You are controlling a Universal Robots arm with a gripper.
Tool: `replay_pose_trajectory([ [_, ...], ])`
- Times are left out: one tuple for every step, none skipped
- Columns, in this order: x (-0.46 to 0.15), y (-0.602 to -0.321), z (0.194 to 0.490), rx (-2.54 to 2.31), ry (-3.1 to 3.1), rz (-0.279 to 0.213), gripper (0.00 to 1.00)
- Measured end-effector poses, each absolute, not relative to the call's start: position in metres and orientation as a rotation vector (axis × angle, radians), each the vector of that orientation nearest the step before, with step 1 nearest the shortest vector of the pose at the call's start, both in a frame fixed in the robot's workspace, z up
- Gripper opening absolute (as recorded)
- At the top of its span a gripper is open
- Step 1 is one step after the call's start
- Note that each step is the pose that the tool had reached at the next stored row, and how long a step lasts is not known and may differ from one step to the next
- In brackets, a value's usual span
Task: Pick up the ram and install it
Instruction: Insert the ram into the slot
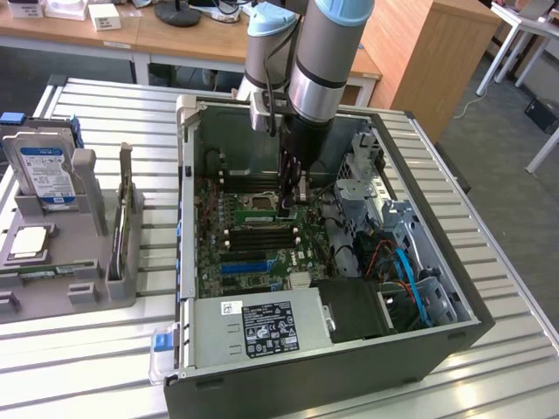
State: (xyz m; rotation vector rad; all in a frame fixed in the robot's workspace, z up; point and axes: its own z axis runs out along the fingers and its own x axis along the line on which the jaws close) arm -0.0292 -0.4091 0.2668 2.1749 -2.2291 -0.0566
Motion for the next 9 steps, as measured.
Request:
replay_pose_trajectory([
  [-0.0292,-0.4091,0.2668,2.175,-2.229,-0.057,0.12],
  [-0.0292,-0.4091,0.2668,2.175,-2.229,-0.057,0.12],
  [-0.0292,-0.4091,0.2668,2.175,-2.229,-0.057,0.12],
  [-0.0292,-0.4091,0.2668,2.176,-2.228,-0.057,0.12],
  [-0.0292,-0.4091,0.2668,2.178,-2.226,-0.057,0.12],
  [-0.0292,-0.4091,0.2668,2.179,-2.225,-0.057,0.12],
  [-0.0292,-0.4091,0.2668,2.182,-2.222,-0.056,0.12],
  [-0.0292,-0.4091,0.2667,2.185,-2.220,-0.056,0.12],
  [-0.0292,-0.4091,0.2668,2.187,-2.217,-0.056,0.12],
])
